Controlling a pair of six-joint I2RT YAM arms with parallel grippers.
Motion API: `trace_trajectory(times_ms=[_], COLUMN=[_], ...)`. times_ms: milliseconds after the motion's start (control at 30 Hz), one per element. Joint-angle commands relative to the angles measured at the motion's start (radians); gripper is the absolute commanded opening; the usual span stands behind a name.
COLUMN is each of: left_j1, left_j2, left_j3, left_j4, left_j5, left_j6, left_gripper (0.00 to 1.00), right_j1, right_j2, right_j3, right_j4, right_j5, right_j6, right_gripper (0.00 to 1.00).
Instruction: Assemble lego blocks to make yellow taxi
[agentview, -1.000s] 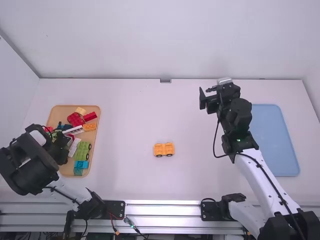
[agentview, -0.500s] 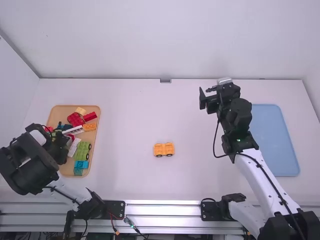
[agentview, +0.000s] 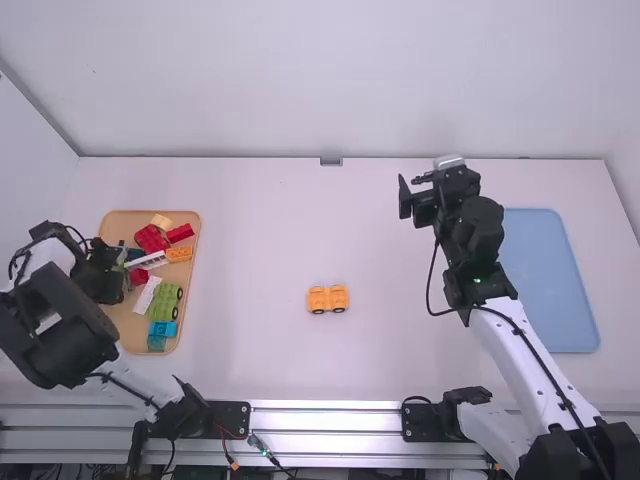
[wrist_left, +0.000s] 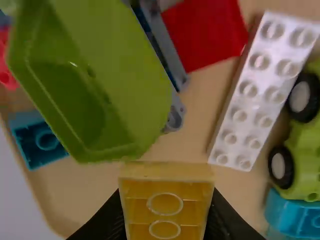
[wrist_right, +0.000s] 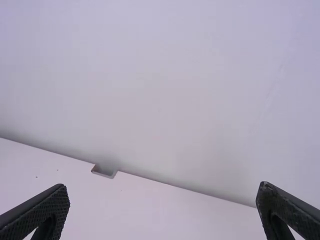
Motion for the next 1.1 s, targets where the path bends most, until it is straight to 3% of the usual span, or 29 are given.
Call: trace_trajectory(times_ms=[0,200,433,667,933,1067], left_j1=[-0.004,-0.004,-0.091,-0.355,-0.655,-0.759], left_j2=[0.008,-0.037,-0.111,-0.15,-0.15,-0.15], left_j3=[0.035,0.037,0.037,0.037,0.037,0.037], left_j4=[-0.029,-0.035,-0.026,0.07,0.214,0.259], left_j5=[0.119,0.263,0.432,0.565,0.78,0.928], left_j6=[-0.005,0.05,0.051,0.088,0.094,0.087], left_gripper=[0.06,0.02,0.02,0.02,0.02,0.02], right_j1=[0.001,0.002,0.0,0.001,0.002,0.002], right_j2=[0.018,0.086,0.235,0.361,0.473,0.519], right_j3=[0.043,0.043,0.043,0.052,0.16,0.212], right_j4=[0.008,0.087,0.274,0.423,0.359,0.317], right_j5=[-0.04,-0.125,-0.21,-0.409,-0.715,-0.983], right_j6=[0.006,0.008,0.175,0.307,0.288,0.178], right_gripper=[0.99,0.99,0.99,0.99,0.99,0.99])
